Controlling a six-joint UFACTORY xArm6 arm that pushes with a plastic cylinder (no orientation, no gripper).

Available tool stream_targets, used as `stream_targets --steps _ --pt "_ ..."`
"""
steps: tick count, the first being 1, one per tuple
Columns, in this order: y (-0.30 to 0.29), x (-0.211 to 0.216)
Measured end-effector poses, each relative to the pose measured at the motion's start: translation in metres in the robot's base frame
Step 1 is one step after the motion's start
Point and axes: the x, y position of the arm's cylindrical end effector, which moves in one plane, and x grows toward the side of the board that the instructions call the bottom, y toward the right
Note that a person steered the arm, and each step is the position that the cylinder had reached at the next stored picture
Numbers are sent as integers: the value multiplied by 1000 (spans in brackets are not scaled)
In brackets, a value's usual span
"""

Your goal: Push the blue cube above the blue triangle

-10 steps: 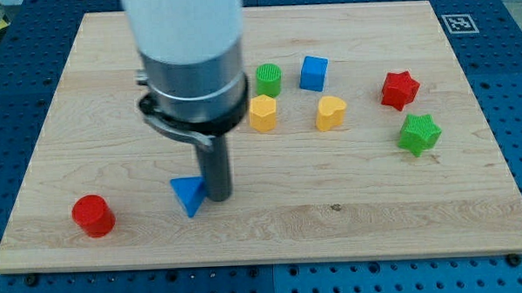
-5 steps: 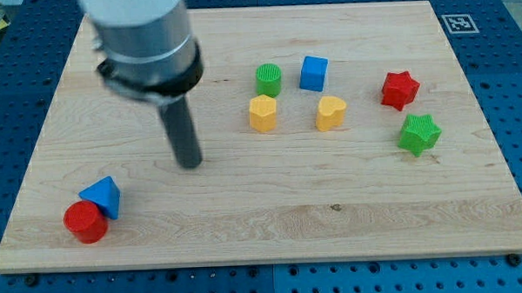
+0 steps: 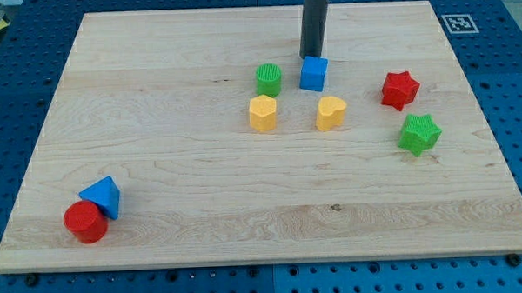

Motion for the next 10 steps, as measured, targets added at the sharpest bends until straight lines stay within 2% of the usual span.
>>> stream_targets --steps 2,4,5,6,8,10 --pt "0 55" --pt "39 85" --pt "40 93" --pt "28 104" --pt "-2 156" --pt "-81 143"
